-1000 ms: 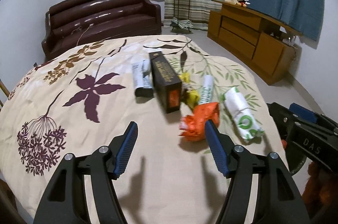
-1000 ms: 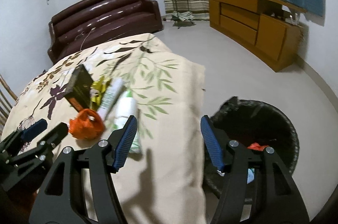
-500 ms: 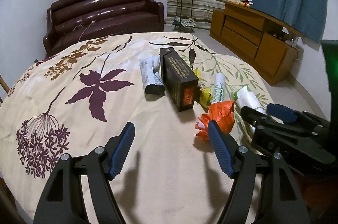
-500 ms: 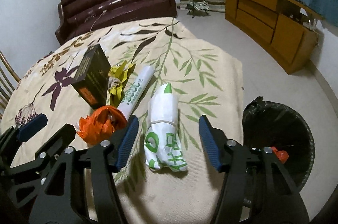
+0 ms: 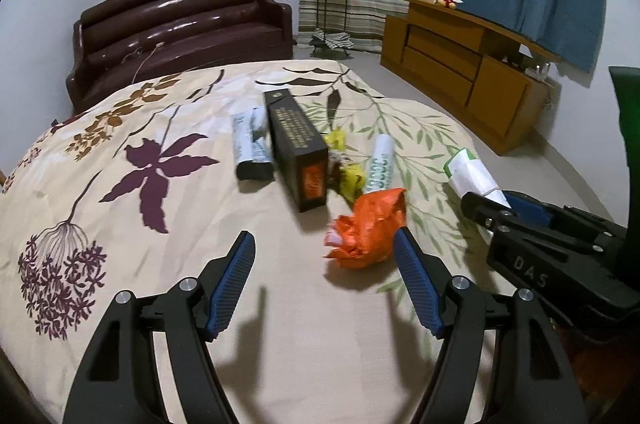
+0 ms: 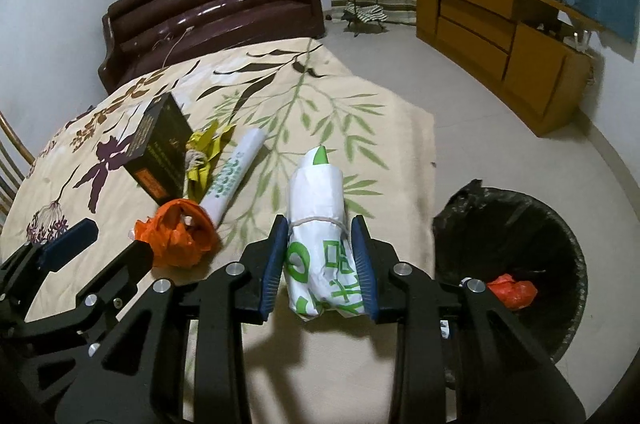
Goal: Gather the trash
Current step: 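Grasp the white-and-green plastic bag with the right tool, then grasp the orange plastic bag with the left tool while the right tool holds the white bag, then carry the white bag and orange bag over the black bin with both tools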
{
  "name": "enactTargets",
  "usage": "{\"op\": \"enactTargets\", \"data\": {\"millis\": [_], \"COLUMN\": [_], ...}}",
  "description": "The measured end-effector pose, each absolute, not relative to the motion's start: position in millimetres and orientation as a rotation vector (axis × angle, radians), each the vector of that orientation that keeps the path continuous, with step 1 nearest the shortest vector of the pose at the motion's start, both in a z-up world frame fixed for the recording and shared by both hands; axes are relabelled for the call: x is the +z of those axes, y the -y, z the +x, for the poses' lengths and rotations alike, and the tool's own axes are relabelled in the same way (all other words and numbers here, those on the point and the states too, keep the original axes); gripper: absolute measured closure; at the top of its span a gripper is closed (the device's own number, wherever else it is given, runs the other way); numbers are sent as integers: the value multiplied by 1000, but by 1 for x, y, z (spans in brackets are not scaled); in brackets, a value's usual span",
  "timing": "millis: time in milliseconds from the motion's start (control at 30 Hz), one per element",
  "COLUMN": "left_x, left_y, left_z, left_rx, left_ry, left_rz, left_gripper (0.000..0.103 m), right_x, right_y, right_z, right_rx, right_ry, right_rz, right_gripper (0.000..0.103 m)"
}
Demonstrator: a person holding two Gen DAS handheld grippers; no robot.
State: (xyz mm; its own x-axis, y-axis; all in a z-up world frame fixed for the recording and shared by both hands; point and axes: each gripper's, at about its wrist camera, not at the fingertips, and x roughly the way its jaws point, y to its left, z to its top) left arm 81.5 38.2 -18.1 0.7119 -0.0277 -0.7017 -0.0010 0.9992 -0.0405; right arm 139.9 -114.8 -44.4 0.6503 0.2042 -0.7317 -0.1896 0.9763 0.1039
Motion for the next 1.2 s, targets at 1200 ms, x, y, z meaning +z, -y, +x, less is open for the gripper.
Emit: {"op": "enactTargets", "data": {"millis": [1200], "left_x": [-16], "left_y": [6], "left_z": [92], "left_rx": [-117], "left_ry": [-802], "left_rz": [-47], "left_gripper": [61], "right_x": [-41], "right_y": [191], "right_z": [125], "right_rx": [119], "right_ry": [-790], "right_rz": [90], "right_gripper": [76]}}
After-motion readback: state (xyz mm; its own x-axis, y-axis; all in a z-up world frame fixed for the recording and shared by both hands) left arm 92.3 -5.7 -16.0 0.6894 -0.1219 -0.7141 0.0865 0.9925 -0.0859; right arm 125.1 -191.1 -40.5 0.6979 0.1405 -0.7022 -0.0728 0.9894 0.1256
